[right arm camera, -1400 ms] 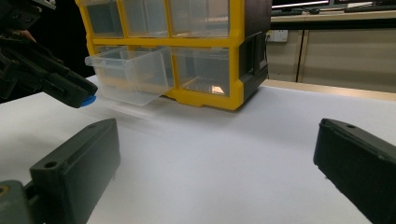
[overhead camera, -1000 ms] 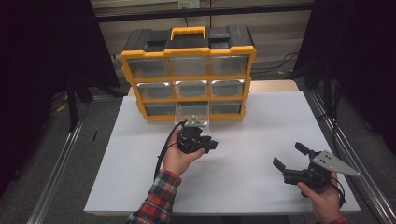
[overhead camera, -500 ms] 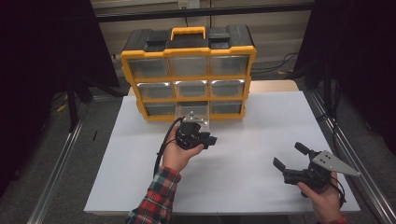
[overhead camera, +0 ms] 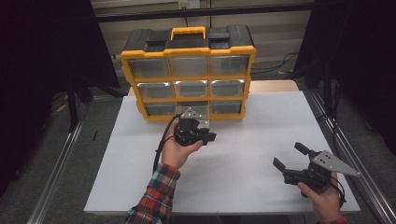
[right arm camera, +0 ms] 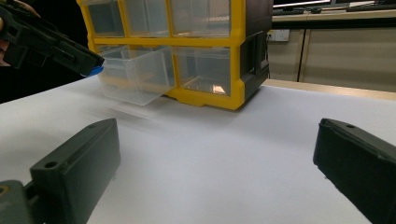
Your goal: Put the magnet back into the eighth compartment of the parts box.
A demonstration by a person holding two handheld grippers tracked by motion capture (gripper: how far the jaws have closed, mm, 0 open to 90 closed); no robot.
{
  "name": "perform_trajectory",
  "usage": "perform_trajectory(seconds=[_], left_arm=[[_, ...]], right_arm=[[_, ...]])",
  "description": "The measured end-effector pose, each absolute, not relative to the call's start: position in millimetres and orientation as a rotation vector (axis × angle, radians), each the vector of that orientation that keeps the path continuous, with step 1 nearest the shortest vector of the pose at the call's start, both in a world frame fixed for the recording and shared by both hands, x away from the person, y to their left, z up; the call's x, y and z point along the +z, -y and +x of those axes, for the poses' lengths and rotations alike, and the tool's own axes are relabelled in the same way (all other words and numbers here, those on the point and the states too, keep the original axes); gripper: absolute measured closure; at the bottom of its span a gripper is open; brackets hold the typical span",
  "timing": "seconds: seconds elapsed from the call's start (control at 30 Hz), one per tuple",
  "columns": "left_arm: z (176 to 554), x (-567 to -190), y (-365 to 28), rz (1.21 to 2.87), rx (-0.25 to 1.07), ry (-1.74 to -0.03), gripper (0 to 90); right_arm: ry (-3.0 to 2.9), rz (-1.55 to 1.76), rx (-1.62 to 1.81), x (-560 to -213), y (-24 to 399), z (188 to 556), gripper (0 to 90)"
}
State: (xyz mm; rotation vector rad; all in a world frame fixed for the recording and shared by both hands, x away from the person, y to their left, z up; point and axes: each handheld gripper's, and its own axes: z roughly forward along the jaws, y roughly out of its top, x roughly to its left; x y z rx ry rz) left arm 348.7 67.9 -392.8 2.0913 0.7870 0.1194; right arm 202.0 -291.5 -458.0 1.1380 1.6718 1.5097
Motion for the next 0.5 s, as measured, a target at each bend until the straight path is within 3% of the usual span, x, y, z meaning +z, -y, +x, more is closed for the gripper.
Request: perform_trajectory(seconds=[0.5], left_arm=[[354.7,-386.4,-68.8,2.075,0.136,-0.805,62.8]], right_arm=[[-1.668,1.144,1.512,-457.9,291.4,201.8,0.1]])
